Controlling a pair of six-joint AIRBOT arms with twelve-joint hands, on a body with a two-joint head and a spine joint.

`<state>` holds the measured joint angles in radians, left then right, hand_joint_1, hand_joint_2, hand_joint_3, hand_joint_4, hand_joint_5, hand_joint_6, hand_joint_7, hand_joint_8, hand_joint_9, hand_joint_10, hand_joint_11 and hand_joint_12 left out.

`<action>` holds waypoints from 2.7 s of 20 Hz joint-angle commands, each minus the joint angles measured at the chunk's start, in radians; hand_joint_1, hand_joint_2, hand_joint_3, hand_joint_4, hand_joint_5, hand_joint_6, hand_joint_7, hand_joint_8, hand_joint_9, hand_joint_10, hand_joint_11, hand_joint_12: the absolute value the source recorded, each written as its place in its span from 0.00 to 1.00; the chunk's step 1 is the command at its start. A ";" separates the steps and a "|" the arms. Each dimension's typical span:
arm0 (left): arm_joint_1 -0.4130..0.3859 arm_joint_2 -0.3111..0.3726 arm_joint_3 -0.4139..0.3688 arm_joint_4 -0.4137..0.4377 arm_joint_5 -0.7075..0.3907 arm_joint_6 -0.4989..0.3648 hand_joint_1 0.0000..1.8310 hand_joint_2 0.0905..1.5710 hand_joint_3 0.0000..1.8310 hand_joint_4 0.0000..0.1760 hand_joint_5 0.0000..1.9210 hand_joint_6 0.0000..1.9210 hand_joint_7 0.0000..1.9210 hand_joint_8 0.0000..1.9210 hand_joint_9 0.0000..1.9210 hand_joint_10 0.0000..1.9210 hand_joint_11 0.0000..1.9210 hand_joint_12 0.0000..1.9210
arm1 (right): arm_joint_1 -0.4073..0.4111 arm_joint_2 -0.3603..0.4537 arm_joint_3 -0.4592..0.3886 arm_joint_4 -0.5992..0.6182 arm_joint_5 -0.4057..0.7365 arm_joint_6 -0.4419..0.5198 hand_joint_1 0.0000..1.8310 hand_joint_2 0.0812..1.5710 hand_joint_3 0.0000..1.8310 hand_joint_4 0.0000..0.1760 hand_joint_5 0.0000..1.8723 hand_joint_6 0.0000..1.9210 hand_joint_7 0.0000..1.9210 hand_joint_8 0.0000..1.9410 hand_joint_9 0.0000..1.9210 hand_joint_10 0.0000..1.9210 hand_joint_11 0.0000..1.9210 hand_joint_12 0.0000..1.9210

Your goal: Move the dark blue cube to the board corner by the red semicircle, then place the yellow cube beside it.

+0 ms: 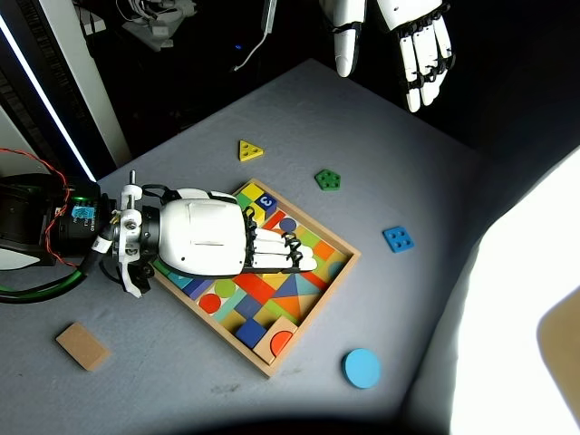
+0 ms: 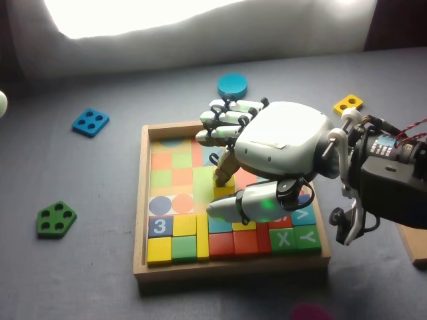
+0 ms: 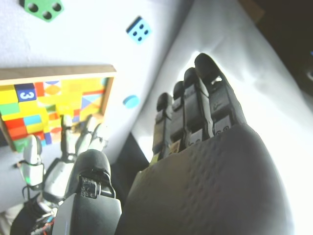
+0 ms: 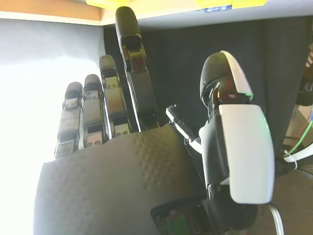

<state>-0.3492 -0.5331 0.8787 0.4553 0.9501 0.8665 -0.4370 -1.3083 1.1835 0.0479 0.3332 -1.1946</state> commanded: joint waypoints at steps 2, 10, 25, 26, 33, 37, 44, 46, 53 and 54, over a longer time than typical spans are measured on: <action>-0.012 0.001 0.002 0.031 -0.086 0.002 0.00 0.77 0.00 0.09 0.07 0.00 0.07 0.00 0.09 0.00 0.00 0.38 | -0.003 0.002 0.001 -0.003 0.108 -0.001 0.04 0.74 0.00 0.00 0.48 0.00 0.13 0.00 0.03 0.00 0.00 0.00; -0.012 0.001 0.002 0.031 -0.086 0.002 0.00 0.77 0.00 0.09 0.07 0.00 0.06 0.00 0.08 0.00 0.00 0.36 | -0.017 0.005 0.058 -0.003 0.101 -0.003 0.02 0.74 0.00 0.00 0.47 0.00 0.13 0.00 0.03 0.00 0.00 0.00; -0.012 0.001 0.002 0.031 -0.086 0.002 0.00 0.76 0.00 0.14 0.07 0.00 0.06 0.00 0.08 0.00 0.00 0.36 | -0.025 0.021 0.158 -0.003 0.104 0.008 0.02 0.74 0.00 0.00 0.47 0.00 0.14 0.00 0.03 0.01 0.00 0.00; -0.012 0.001 0.002 0.031 -0.086 0.002 0.00 0.76 0.00 0.14 0.07 0.00 0.06 0.00 0.08 0.00 0.00 0.36 | -0.026 0.023 0.161 -0.003 0.104 0.008 0.02 0.74 0.00 0.00 0.47 0.00 0.14 0.00 0.03 0.01 0.00 0.00; -0.014 0.000 0.004 0.031 -0.088 0.002 0.00 0.77 0.00 0.12 0.07 0.00 0.06 0.00 0.08 0.00 0.00 0.37 | -0.028 0.051 0.167 -0.003 0.103 0.007 0.02 0.74 0.00 0.00 0.47 0.00 0.14 0.00 0.04 0.01 0.01 0.00; -0.014 0.000 0.004 0.031 -0.088 0.002 0.00 0.77 0.00 0.11 0.07 0.00 0.06 0.00 0.08 0.00 0.00 0.36 | -0.015 0.051 0.167 -0.003 0.145 0.012 0.02 0.74 0.00 0.00 0.47 0.00 0.14 0.00 0.04 0.01 0.01 0.01; -0.014 0.000 0.004 0.031 -0.087 0.002 0.00 0.76 0.00 0.09 0.06 0.00 0.05 0.00 0.08 0.00 0.00 0.35 | 0.072 0.064 0.167 0.012 0.209 0.057 0.01 0.74 0.00 0.00 0.47 0.00 0.14 0.00 0.03 0.00 0.00 0.00; -0.014 0.000 0.004 0.031 -0.087 0.002 0.00 0.77 0.00 0.11 0.08 0.00 0.06 0.00 0.09 0.00 0.00 0.36 | 0.091 0.078 0.166 0.013 0.208 0.074 0.01 0.74 0.00 0.00 0.47 0.00 0.14 0.00 0.04 0.00 0.00 0.00; -0.015 0.001 0.003 0.031 -0.084 0.002 0.00 0.77 0.00 0.08 0.07 0.00 0.07 0.00 0.09 0.00 0.00 0.37 | 0.139 0.263 0.014 0.013 0.154 0.109 0.02 0.74 0.00 0.00 0.46 0.00 0.15 0.01 0.05 0.01 0.02 0.01; -0.017 0.001 0.002 0.031 -0.084 0.002 0.00 0.76 0.00 0.08 0.07 0.00 0.07 0.00 0.09 0.00 0.00 0.37 | 0.148 0.300 -0.020 0.011 0.152 0.109 0.02 0.74 0.00 0.00 0.46 0.00 0.16 0.01 0.06 0.02 0.02 0.01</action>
<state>-0.3515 -0.5331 0.8837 0.4561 0.9497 0.8665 -0.3035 -1.0039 1.1557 0.0547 0.3603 -1.0935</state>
